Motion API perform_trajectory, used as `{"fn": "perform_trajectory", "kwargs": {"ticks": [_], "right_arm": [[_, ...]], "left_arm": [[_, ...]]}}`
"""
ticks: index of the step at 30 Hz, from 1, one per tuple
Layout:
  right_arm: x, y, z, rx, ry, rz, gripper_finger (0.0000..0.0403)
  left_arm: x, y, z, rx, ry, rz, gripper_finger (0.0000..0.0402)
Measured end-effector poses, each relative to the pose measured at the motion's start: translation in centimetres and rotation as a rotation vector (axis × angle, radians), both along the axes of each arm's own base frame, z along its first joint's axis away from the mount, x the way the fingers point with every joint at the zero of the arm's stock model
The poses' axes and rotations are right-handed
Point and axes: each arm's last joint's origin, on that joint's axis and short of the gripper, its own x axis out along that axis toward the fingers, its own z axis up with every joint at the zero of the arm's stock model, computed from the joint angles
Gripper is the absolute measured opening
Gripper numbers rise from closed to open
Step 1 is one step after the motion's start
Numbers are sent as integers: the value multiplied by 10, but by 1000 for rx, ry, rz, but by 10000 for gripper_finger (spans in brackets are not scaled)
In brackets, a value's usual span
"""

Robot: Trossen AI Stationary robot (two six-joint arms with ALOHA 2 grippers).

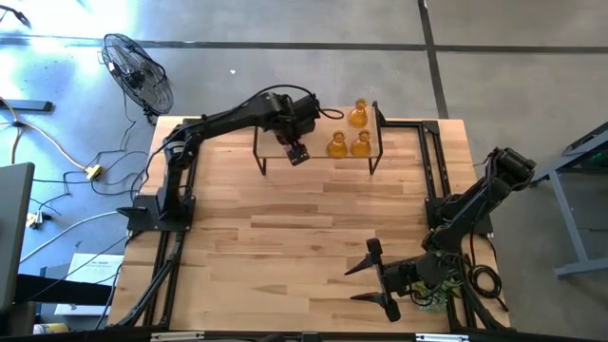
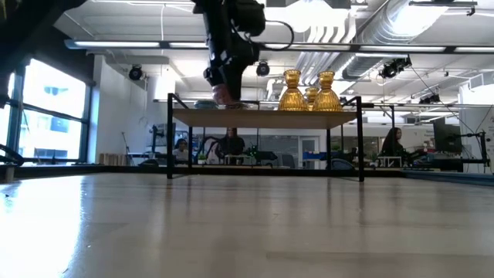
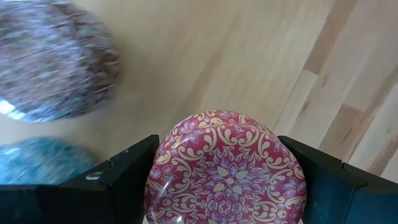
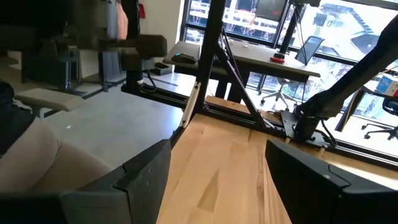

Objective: Pick & Place candle stick holders
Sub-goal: Put the pink patterned candle on the shelf

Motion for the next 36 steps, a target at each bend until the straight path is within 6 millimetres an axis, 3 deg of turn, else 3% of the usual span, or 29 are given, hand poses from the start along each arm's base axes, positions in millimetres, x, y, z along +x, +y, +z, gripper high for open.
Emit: {"fn": "perform_trajectory", "kwargs": {"ticks": [6, 30, 36], "right_arm": [[0, 0, 0, -1, 4, 2, 259], [0, 0, -4, -9, 34, 1, 259], [0, 0, -4, -12, 36, -4, 259]], "left_arm": [[7, 6, -16, 12, 52, -19, 301], [3, 7, -17, -41, 68, -25, 301], [4, 8, -18, -21, 80, -35, 327]]}}
